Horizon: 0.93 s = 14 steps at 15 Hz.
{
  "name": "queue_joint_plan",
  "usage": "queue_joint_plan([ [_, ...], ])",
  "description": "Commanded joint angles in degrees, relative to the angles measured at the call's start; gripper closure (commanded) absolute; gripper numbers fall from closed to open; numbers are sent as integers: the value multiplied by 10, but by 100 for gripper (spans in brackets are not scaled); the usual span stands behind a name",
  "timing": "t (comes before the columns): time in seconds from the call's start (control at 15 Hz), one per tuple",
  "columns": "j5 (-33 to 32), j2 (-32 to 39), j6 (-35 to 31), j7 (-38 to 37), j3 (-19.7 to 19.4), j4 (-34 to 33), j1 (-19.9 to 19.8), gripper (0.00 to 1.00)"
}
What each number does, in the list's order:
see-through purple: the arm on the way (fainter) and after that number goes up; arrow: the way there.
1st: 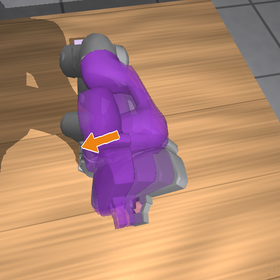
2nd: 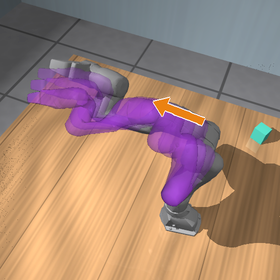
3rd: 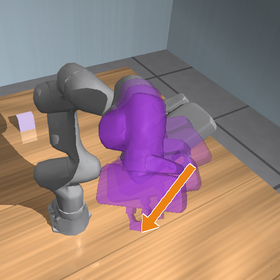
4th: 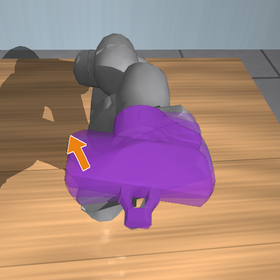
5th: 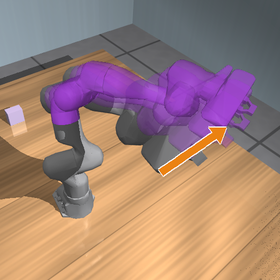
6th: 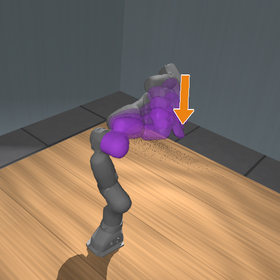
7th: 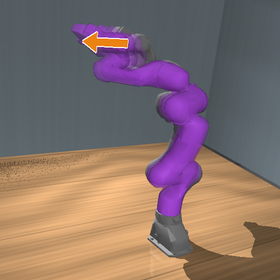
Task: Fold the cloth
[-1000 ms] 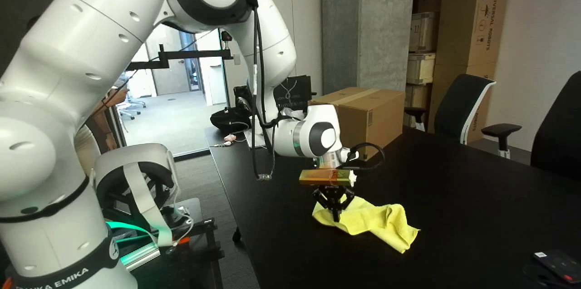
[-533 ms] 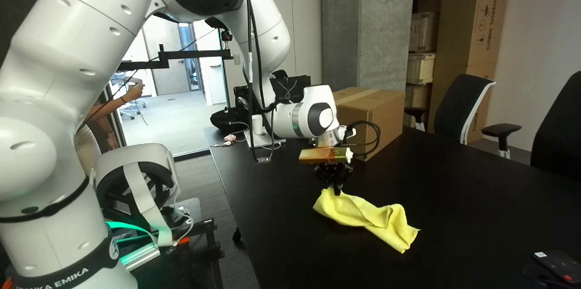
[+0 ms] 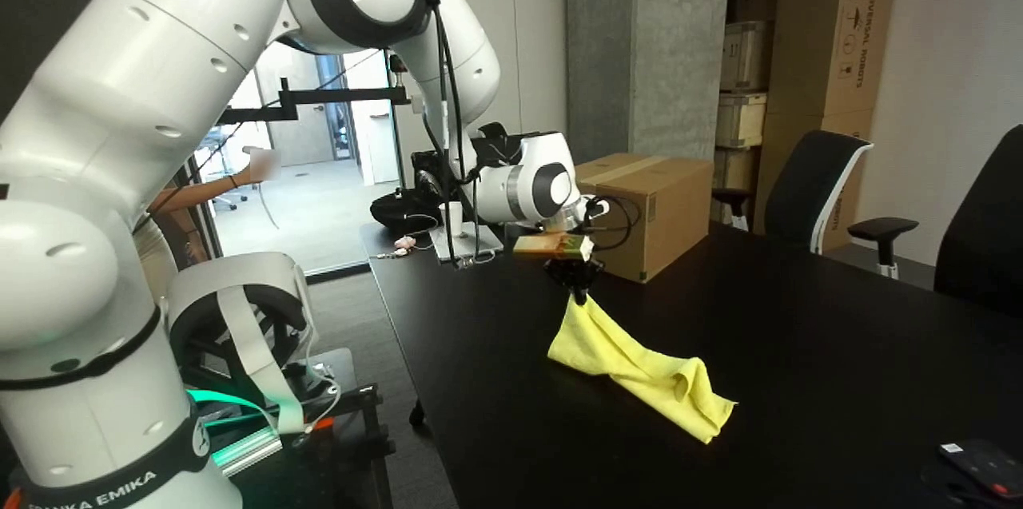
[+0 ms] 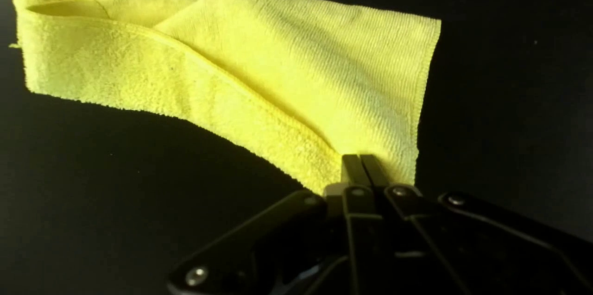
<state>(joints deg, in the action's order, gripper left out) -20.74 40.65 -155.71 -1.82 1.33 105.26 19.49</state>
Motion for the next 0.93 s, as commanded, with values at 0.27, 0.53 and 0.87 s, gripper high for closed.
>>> queue_joint_plan([
  [0.27, 22, 82, -14, -183, -71, -111, 74, 88],
  [0.53, 32, 75, -12, -250, -107, -115, 100, 51],
  [0.87, 24, -16, 59, -280, -133, -28, 115, 12],
])
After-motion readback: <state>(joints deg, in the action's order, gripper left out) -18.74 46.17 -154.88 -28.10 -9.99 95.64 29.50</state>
